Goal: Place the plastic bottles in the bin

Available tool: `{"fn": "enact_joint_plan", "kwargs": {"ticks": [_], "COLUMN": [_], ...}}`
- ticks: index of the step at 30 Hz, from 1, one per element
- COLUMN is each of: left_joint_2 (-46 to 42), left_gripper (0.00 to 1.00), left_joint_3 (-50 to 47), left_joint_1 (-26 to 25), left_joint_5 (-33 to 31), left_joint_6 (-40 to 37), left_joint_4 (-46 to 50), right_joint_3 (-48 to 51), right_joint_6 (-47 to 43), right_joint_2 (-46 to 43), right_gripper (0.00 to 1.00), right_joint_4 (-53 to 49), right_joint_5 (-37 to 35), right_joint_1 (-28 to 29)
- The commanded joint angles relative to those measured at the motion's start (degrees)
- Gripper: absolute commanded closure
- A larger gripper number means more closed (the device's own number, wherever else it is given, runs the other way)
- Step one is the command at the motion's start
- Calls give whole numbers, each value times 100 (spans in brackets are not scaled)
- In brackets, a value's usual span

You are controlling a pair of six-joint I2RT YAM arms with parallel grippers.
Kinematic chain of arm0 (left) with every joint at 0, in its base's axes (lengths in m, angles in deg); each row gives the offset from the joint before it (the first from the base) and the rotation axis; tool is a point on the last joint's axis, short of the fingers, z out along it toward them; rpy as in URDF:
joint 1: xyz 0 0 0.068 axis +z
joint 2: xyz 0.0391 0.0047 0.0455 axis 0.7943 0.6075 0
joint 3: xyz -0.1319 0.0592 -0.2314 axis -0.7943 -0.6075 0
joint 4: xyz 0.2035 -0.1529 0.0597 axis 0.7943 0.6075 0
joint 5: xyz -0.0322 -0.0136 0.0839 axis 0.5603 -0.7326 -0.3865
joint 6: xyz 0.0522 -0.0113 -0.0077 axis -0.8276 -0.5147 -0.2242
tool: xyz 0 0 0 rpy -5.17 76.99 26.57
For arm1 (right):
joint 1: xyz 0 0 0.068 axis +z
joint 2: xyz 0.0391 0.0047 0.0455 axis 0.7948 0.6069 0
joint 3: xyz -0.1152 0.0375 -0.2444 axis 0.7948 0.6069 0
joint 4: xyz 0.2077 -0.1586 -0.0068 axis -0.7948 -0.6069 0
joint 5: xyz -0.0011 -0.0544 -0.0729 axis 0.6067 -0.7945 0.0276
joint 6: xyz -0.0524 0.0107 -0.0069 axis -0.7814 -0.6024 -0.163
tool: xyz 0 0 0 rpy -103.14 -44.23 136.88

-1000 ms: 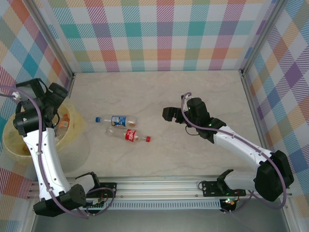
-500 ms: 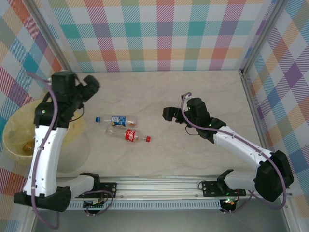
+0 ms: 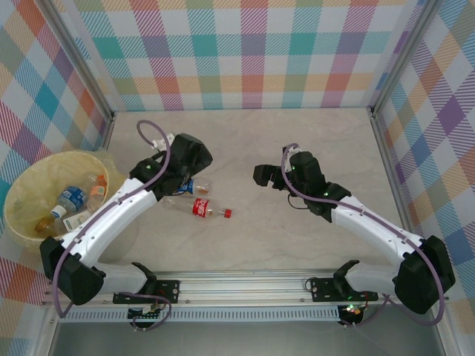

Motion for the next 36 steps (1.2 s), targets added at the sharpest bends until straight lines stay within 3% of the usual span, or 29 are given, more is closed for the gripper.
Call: {"fn": "enact_joint_plan", "kwargs": {"ticks": [1, 7, 16, 21, 25, 36], "left_joint_2": [-32, -166, -49, -52, 34, 508], "left_gripper": [0, 0, 0, 0, 0, 3], "left_joint_3": [-457, -1665, -2525, -2802, -3117, -3205], "left_joint_1": [-46, -35, 395, 645, 893, 1092], "left_joint_5": [-263, -489, -19, -71, 264, 758], "left_joint_6": [1231, 2459, 2857, 2726, 2762, 2608], "left_joint_4": [131, 50, -635, -970, -1565, -1462], "right_joint_3": [47, 6, -42, -78, -42, -60], "right_joint_6": [-110, -126, -138, -143, -42, 73], "right_joint_2": [-66, 10, 29, -2, -4, 22], "right_gripper": [0, 0, 0, 0, 0, 0], "right_joint_4": [-88, -119, -171, -322, -301, -309], "right_joint_5": [-122, -116, -83, -131, -120, -96], "right_joint_1": [-39, -39, -43, -46, -48, -43]}}
